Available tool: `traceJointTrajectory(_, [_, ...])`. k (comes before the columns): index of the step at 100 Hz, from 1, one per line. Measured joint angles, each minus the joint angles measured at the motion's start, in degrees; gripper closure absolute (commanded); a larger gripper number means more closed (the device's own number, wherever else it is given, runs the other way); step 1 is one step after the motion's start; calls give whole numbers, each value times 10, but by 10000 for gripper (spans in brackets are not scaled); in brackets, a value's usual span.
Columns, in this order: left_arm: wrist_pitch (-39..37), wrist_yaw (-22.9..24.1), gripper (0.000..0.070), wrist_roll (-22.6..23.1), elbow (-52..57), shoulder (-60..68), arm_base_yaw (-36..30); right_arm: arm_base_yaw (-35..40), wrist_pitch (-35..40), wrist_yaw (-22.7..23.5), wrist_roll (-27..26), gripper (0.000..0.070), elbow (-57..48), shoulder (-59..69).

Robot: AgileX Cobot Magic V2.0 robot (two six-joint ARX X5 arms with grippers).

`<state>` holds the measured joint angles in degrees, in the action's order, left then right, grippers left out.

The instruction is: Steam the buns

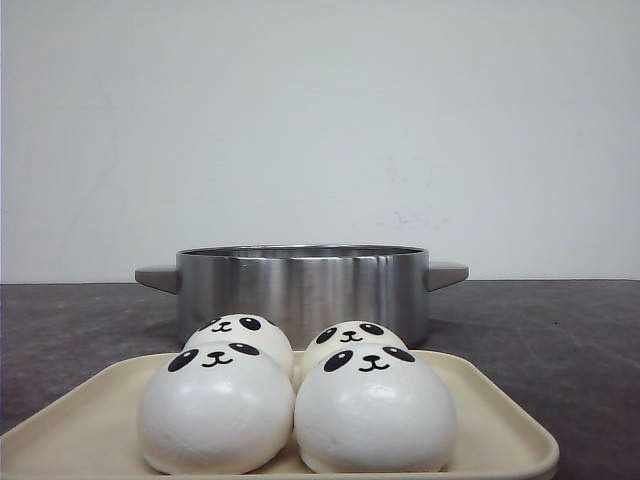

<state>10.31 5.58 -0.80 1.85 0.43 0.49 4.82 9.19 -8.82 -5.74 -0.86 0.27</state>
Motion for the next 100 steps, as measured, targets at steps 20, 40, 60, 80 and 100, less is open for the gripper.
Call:
traceJointTrajectory(20, [0, 0, 700, 0, 0, 0, 0, 0, 0, 0, 0, 687, 0, 0])
traceJointTrajectory(40, [0, 0, 700, -21, 0, 0, 0, 0, -27, 1, -1, 687, 0, 0])
traceJointTrajectory(60, [1, -18, 700, -169, 1, 0, 0, 0, -180, 29, -55, 692, 0, 0])
traceJointTrajectory(80, [20, -110, 697, -228, 79, 14, 0, 0, -156, 101, -149, 694, -82, 6])
traceJointTrajectory(100, [38, -134, 697, -148, 255, 123, -1, 0, 6, 137, -123, 694, -298, 118])
